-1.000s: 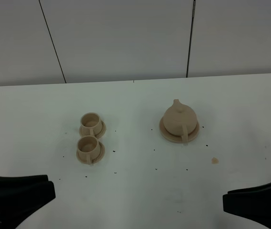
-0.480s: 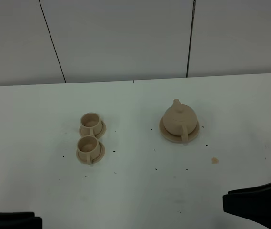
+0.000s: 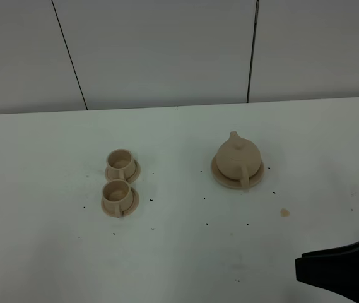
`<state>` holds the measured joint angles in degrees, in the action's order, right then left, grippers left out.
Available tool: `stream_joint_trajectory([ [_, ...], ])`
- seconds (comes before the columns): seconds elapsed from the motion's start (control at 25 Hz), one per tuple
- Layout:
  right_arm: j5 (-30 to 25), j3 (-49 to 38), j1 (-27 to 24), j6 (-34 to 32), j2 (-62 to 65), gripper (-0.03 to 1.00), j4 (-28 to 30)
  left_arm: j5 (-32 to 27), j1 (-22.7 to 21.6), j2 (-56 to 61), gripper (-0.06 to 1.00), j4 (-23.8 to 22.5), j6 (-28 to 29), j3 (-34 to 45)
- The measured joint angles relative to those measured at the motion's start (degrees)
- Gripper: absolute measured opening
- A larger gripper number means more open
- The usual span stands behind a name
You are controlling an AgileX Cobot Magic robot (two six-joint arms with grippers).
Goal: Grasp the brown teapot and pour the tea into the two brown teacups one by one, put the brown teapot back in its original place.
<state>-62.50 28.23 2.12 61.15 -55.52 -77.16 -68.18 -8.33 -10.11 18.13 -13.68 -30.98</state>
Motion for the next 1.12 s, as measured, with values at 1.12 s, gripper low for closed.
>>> stream_joint_trajectory([
  [1.12, 0.2, 0.0, 0.0, 0.0, 0.0, 0.24, 1.2, 7.8, 0.0, 2.2, 0.25, -12.5, 4.0, 1.6],
])
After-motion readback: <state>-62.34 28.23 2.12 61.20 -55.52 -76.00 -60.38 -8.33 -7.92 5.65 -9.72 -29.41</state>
